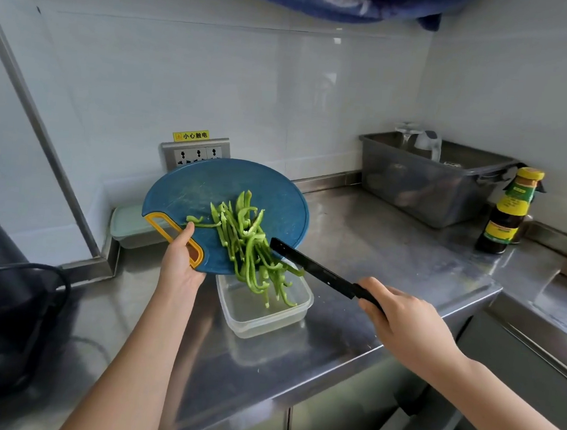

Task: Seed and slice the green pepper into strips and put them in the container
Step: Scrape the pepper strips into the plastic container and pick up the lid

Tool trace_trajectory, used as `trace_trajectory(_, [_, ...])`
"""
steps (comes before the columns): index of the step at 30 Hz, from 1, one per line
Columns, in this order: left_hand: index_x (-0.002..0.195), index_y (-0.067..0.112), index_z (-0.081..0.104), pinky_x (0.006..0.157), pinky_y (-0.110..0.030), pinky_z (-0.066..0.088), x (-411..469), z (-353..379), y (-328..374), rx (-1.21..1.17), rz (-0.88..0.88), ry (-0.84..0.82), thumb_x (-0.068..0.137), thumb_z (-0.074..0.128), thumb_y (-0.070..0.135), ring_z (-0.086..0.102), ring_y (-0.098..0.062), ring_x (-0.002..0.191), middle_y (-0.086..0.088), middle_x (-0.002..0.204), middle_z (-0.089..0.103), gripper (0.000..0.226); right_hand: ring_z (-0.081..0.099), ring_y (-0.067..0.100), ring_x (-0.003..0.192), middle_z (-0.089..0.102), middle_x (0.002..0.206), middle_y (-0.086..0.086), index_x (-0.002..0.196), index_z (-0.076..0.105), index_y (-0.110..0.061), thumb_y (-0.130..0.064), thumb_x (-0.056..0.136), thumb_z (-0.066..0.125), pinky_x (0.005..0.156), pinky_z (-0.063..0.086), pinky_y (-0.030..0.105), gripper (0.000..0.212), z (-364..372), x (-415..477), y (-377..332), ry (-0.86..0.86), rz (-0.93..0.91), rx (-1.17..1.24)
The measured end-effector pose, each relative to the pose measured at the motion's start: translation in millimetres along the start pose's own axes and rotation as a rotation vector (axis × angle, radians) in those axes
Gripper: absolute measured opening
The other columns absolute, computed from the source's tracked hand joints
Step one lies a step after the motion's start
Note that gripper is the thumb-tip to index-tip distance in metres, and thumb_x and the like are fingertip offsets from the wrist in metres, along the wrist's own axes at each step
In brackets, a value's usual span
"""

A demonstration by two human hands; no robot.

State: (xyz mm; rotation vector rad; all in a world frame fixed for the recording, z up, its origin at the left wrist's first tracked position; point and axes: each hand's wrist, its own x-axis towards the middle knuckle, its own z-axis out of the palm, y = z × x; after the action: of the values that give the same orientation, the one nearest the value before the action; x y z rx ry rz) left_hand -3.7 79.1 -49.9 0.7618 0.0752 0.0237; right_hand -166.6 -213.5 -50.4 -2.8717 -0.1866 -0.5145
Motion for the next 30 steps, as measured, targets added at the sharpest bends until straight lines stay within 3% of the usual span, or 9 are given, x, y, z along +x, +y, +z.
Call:
trace_trajectory(5, [0.114,0.018,0.057,0.072,-0.045,0.051,-0.4,-1.3,1.2,-0.001,0.012,0.005,0.096,0.046,0.024,0.069,-0.023,0.089,-0.004,0.092,0.074,0.022,0.057,0.019,0.059,0.061,0.087,-0.008,0.111,0.035,-0.037,-0.038,0.098,0.038,0.052,0.05,0.032,0.014,2.9,-14.1,-1.0,0.024,-0.048,0.005])
trace_trajectory(8, [0.115,0.018,0.057,0.072,-0.044,0.052,-0.9,-2.1,2.0,0.007,0.033,-0.007,0.097,0.046,0.024,0.071,-0.021,0.086,-0.003,0.093,0.074,0.022,0.056,0.017,0.053,0.061,0.081,-0.01,0.112,0.038,-0.036,-0.035,0.096,0.044,0.044,0.048,0.029,0.018,-0.2,-18.8,-0.5,0.059,-0.099,-0.029])
trace_trajectory(11, [0.126,0.016,0.053,0.077,-0.047,0.052,1.4,-3.4,4.3,0.0,0.02,-0.006,0.096,0.047,0.026,0.068,-0.025,0.097,-0.006,0.106,0.071,0.033,0.053,0.014,0.046,0.061,0.076,-0.011,0.113,0.041,-0.035,-0.034,0.093,0.05,0.037,0.044,0.025,0.021,-7.2,-20.1,0.2,0.068,-0.144,-0.088])
trace_trajectory(13, [0.121,0.017,0.056,0.076,-0.046,0.052,1.8,-2.4,5.1,0.006,0.011,0.001,0.096,0.048,0.027,0.069,-0.025,0.094,-0.006,0.102,0.073,0.029,0.052,0.013,0.045,0.062,0.076,-0.009,0.111,0.042,-0.034,-0.034,0.093,0.05,0.036,0.041,0.024,0.02,-11.1,-17.2,1.7,0.076,-0.149,-0.109])
trace_trajectory(17, [0.116,0.018,0.058,0.074,-0.045,0.052,0.0,-0.4,6.9,-0.001,-0.002,-0.023,0.096,0.047,0.026,0.07,-0.023,0.092,-0.005,0.1,0.073,0.024,0.055,0.017,0.05,0.063,0.079,-0.008,0.109,0.043,-0.031,-0.033,0.093,0.046,0.041,0.048,0.032,0.016,-20.4,-1.4,0.4,0.134,-0.146,-0.04])
trace_trajectory(22, [0.132,0.016,0.05,0.092,-0.054,0.048,2.2,-2.2,8.3,-0.001,-0.021,-0.045,0.094,0.049,0.028,0.062,-0.031,0.109,-0.011,0.121,0.064,0.04,0.06,0.029,0.064,0.066,0.087,-0.001,0.11,0.049,-0.024,-0.031,0.094,0.046,0.049,0.047,0.034,0.017,-27.3,38.7,-6.1,0.211,-0.12,-0.029])
trace_trajectory(26, [0.126,0.016,0.053,0.067,-0.043,0.058,-2.7,3.0,8.2,-0.009,-0.029,-0.095,0.097,0.044,0.025,0.069,-0.026,0.093,-0.007,0.106,0.071,0.032,0.059,0.03,0.079,0.063,0.093,0.001,0.114,0.049,-0.023,-0.032,0.097,0.042,0.058,0.042,0.034,0.02,-22.6,88.7,-7.9,0.2,-0.085,-0.022])
trace_trajectory(30, [0.134,0.015,0.048,0.067,-0.042,0.058,-2.9,3.8,7.2,0.001,-0.041,-0.087,0.096,0.046,0.023,0.067,-0.028,0.1,-0.011,0.119,0.065,0.039,0.06,0.033,0.084,0.064,0.099,0.005,0.119,0.049,-0.02,-0.031,0.099,0.039,0.067,0.039,0.034,0.026,-15.4,120.1,-5.9,0.194,-0.055,-0.055])
